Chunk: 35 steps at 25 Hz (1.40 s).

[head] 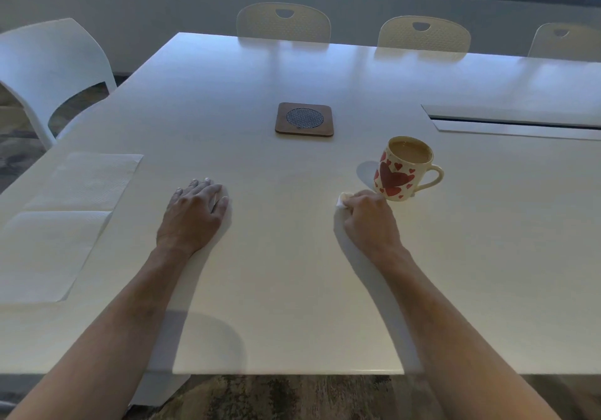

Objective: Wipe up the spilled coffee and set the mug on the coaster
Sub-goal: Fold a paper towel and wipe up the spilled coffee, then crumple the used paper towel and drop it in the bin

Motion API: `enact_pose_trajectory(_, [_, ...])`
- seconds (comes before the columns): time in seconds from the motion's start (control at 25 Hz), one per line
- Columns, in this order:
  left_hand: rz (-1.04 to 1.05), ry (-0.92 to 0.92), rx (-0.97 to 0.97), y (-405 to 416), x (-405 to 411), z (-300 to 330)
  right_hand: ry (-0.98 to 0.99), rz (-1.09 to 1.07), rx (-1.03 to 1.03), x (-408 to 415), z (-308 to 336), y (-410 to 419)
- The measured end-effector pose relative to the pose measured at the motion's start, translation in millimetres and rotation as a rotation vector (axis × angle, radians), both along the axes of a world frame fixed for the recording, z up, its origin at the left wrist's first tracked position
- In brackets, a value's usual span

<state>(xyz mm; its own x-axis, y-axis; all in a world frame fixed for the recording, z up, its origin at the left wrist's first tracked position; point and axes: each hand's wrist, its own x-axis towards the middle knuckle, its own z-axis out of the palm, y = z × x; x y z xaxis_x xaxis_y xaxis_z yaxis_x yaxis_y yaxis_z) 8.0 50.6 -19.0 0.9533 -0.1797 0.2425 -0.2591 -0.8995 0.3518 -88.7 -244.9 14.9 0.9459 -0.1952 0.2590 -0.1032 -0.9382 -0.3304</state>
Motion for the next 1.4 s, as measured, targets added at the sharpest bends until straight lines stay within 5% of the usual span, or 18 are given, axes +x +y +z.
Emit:
enact_pose_trajectory(0.28, [0.006, -0.009, -0.001, -2, -2, 0, 0.047, -0.086, -0.067, 64, 9, 20])
enact_pose_trajectory(0.6, [0.008, -0.023, 0.001, -2, 0, 1, 0.087, 0.284, -0.152, 78, 8, 68])
enact_pose_trajectory(0.84, [-0.002, -0.03, -0.012, -1, 0, 2, 0.075, 0.548, 0.096, 44, 7, 79])
enact_pose_trajectory(1.2, [-0.026, -0.051, -0.045, -1, -4, 4, 0.144, 0.567, 0.052, -16, 18, 61])
enact_pose_trajectory(1.4, [-0.161, -0.146, -0.296, -8, -26, 16, 0.305, 0.629, 0.236, -28, 30, 59])
